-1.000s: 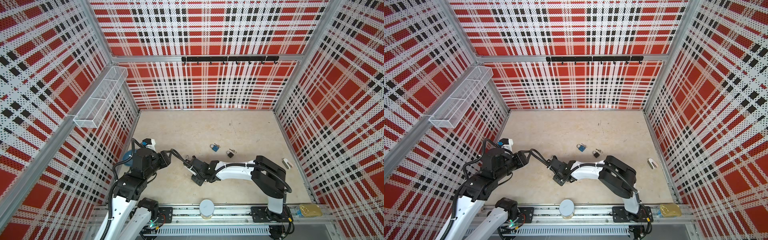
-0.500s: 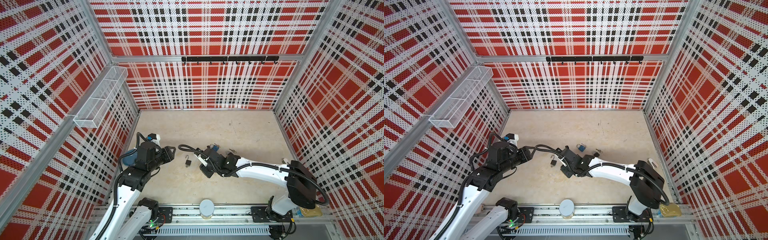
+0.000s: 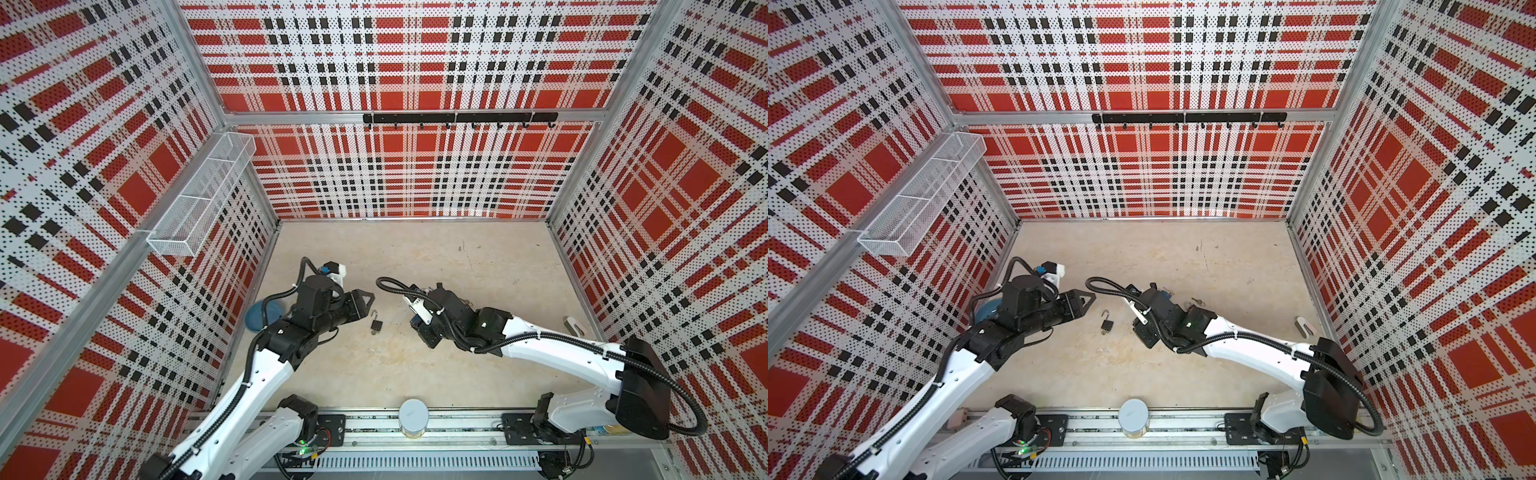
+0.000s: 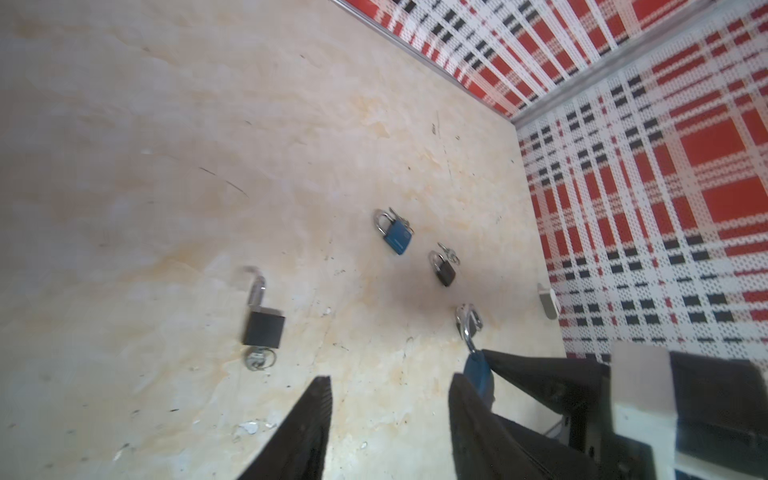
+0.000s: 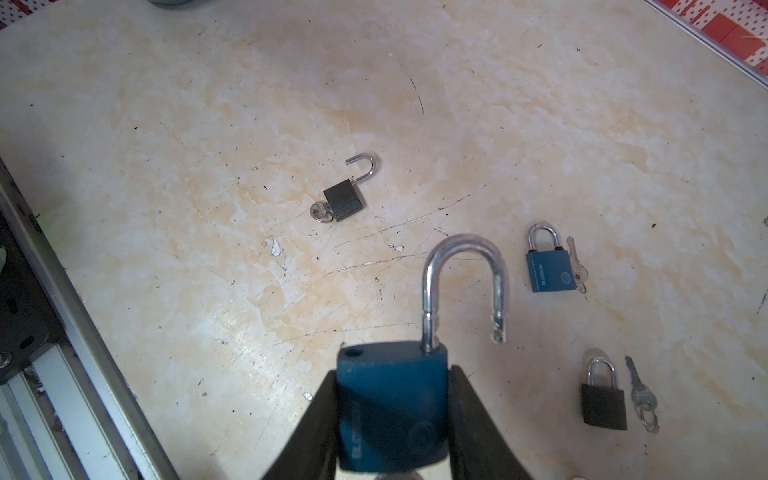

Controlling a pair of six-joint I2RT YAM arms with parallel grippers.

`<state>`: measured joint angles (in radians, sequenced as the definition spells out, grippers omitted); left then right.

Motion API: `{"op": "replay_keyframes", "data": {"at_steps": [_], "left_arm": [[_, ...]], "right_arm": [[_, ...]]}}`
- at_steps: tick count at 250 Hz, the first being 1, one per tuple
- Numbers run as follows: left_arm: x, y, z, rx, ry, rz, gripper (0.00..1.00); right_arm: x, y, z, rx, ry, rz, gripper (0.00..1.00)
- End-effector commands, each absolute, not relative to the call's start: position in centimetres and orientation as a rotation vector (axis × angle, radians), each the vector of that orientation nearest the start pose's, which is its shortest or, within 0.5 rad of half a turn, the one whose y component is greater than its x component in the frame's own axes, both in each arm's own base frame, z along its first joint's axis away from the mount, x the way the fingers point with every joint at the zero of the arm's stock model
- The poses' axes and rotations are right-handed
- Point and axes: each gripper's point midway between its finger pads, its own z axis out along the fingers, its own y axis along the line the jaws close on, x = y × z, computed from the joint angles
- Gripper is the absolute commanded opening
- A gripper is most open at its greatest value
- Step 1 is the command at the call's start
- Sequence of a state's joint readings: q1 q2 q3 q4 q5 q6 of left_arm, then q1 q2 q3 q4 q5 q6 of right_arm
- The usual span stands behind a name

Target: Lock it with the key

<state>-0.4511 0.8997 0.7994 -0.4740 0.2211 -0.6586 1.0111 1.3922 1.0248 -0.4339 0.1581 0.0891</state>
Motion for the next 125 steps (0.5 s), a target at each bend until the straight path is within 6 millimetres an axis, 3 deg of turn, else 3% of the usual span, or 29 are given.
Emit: {"op": "replay_keyframes", "data": {"at_steps": [1, 66, 125], "left_arm": [[26.8, -19.3, 23.5, -0.059, 2.211, -0.931, 0.48], [27.4, -22.9, 22.1, -0.021, 2.216, -1.032, 0.46], [27.6, -24.5, 20.6, -0.007, 2.24, -1.059, 0.43]], "right_arm": [[23.3, 32.3, 18.6, -0.995, 2.104, 0.366, 0.14], [23.3, 32.4, 19.4, -0.992, 2.093, 0.377, 0.14], [23.4, 32.8, 20.4, -0.98, 2.073, 0.401, 0.14]]}}
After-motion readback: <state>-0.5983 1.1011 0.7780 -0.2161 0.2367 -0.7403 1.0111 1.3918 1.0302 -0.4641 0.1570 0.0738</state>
